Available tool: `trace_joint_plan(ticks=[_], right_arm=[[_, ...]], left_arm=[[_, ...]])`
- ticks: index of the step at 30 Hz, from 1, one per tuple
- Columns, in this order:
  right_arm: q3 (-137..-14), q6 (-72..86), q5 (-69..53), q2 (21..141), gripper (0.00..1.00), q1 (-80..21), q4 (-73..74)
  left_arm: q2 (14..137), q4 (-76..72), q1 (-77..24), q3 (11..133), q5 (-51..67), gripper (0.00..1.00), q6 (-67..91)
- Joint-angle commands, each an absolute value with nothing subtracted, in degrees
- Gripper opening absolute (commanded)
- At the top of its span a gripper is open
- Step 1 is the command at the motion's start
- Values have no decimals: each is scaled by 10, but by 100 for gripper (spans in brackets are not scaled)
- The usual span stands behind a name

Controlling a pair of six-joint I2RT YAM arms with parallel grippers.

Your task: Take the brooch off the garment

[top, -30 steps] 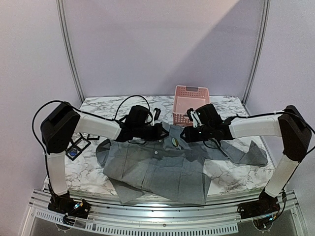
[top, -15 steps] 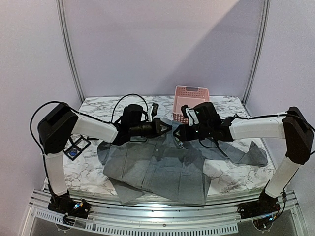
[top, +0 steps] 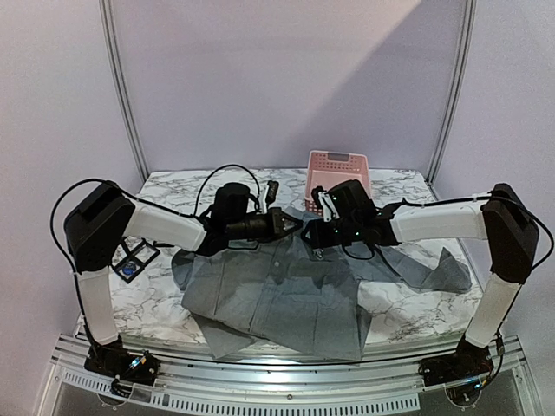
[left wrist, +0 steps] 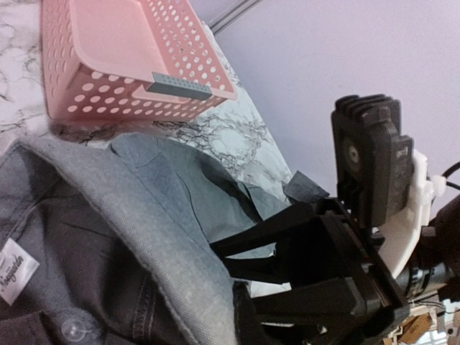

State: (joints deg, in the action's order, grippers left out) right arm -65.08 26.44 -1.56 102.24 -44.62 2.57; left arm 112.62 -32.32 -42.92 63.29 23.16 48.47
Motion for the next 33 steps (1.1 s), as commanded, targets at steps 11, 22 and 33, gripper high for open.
trace_joint_plan(ticks=[11,22,33], right_arm=[[-706,262,127,1062,36,-479,95],[-713,291,165,1057,27,-482,108],[-713,310,153,1056,15,-481,95]], left_arm=[[1093,-337,-422,623,233,0,480],[1093,-336,-422,623,228,0,480],[1095,-335,-422,623,231,0,483]])
